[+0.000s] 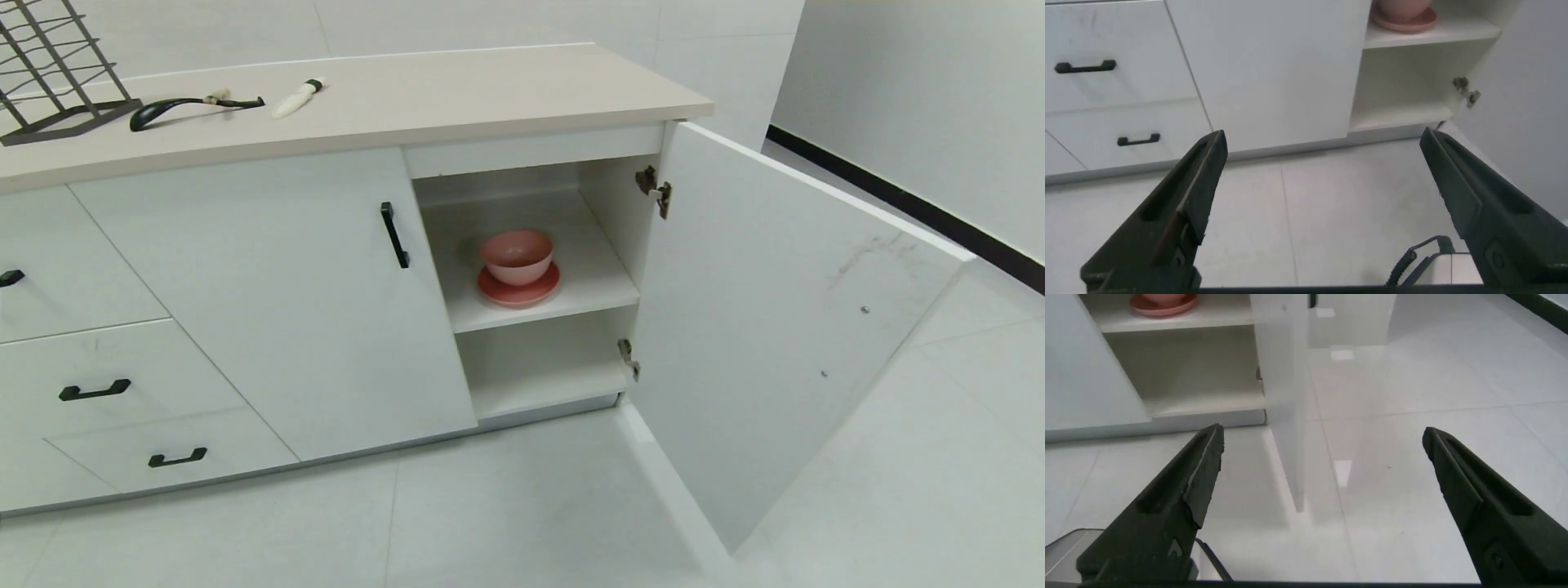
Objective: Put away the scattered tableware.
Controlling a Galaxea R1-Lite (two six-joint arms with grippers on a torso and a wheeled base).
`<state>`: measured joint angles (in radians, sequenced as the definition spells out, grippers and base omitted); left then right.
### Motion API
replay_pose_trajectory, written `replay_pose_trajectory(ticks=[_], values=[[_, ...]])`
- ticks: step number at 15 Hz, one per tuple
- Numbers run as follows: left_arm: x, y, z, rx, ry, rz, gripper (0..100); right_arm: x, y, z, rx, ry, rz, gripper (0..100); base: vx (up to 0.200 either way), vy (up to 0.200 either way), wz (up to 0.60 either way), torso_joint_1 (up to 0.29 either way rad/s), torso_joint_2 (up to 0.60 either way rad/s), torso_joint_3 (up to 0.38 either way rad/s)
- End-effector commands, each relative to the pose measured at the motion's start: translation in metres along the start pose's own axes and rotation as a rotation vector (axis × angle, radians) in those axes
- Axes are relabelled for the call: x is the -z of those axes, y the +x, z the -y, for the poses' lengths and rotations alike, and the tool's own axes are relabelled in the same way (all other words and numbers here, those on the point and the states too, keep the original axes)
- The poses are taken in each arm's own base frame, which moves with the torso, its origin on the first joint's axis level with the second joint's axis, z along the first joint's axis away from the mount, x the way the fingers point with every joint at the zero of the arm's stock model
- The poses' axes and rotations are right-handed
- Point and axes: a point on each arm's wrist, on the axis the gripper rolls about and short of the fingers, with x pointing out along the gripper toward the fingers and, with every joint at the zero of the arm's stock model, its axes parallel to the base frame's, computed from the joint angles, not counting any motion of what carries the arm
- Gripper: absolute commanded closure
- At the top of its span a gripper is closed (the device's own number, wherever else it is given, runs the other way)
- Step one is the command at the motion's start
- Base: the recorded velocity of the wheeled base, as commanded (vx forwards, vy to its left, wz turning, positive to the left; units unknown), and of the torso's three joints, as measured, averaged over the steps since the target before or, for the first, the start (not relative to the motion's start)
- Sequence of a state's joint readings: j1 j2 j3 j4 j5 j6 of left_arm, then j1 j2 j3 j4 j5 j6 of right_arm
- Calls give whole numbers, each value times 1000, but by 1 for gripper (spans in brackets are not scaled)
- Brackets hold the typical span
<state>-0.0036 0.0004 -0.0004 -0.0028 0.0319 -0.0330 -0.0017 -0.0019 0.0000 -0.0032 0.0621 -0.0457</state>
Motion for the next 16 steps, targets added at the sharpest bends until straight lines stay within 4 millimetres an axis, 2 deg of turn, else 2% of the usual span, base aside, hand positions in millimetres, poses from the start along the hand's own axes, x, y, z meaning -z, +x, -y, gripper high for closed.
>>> replay_pose_trajectory(ticks=[1, 2, 11, 14, 16], values=[[0, 0, 0, -1, -2, 0, 0, 0, 0, 0, -1, 0, -2, 0, 0, -200, 0, 2, 2, -2], [0, 0, 0, -1, -4, 0, 0, 0, 0, 0, -1, 0, -2, 0, 0, -200, 0, 2, 2, -2], [0, 0, 0, -1, -2, 0, 0, 0, 0, 0, 1, 1, -2, 0, 0, 0, 0, 0, 0, 0], [0, 0, 0, -1, -4, 0, 0, 0, 0, 0, -1, 1, -2, 0, -200, -200, 0, 2, 1, 2], [0, 0, 0, -1, -8, 0, 0, 0, 0, 0, 1, 1, -2, 0, 0, 0, 0, 0, 0, 0]])
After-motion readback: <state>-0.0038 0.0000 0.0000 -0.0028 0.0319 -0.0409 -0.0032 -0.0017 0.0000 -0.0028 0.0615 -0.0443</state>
